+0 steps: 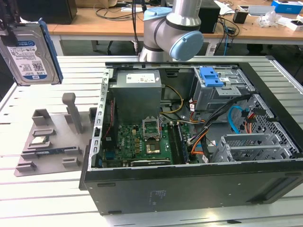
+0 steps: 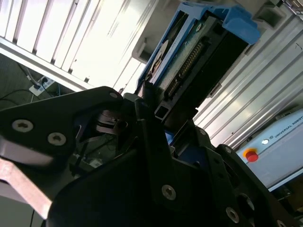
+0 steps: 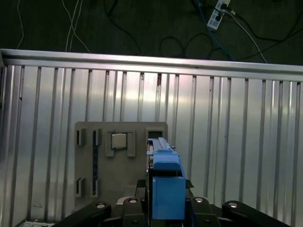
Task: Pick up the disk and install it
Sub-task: 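Pick up the disk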
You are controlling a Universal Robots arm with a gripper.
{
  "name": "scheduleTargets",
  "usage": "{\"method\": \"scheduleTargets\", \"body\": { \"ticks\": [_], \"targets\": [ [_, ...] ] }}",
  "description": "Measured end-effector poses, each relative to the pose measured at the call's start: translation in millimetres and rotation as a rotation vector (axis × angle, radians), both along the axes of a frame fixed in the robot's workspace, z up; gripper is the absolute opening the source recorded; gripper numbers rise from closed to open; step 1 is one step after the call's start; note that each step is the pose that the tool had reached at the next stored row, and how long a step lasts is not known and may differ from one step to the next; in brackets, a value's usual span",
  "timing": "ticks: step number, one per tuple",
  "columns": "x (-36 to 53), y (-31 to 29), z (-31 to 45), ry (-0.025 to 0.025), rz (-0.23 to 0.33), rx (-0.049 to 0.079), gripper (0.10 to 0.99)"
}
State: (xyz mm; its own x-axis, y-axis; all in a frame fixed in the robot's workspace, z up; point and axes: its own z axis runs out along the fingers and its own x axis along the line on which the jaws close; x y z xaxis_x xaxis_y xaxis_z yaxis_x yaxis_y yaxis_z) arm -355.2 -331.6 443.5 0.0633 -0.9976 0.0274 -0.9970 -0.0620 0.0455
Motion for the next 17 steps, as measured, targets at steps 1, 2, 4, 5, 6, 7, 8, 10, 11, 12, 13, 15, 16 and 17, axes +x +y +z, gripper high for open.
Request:
{"method": "scheduleTargets", "body": {
  "ticks": [1,2,4,5,6,7,8,10,11,12,13,15,16,17],
  "targets": [
    [0.0,0.0,1.3,0.0,0.0,0.0,0.365],
    [0.0,0.1,3.5,0.0001,0.0,0.0,0.365],
    [0.0,0.2,6.3,0.0,0.0,0.0,0.365],
    [0.0,0.2,7.6,0.0,0.0,0.0,0.365],
    [0.0,0.2,9.0,0.0,0.0,0.0,0.365],
    [0.0,0.2,11.4,0.0,0.0,0.0,0.365],
    [0.0,0.3,13.1,0.0,0.0,0.0,0.365],
    [0.0,0.3,17.2,0.0001,0.0,0.0,0.365],
    [0.0,0.3,18.4,-0.0001,0.0,0.0,0.365],
    [0.0,0.4,20.2,0.0,0.0,0.0,0.365],
    [0.0,0.4,22.9,0.0,0.0,0.0,0.365],
    [0.0,0.5,27.1,0.0,0.0,0.0,0.365],
    [0.0,0.6,29.2,0.0,0.0,0.0,0.365],
    [0.0,0.6,31.5,0.0,0.0,0.0,0.365]
  ]
}}
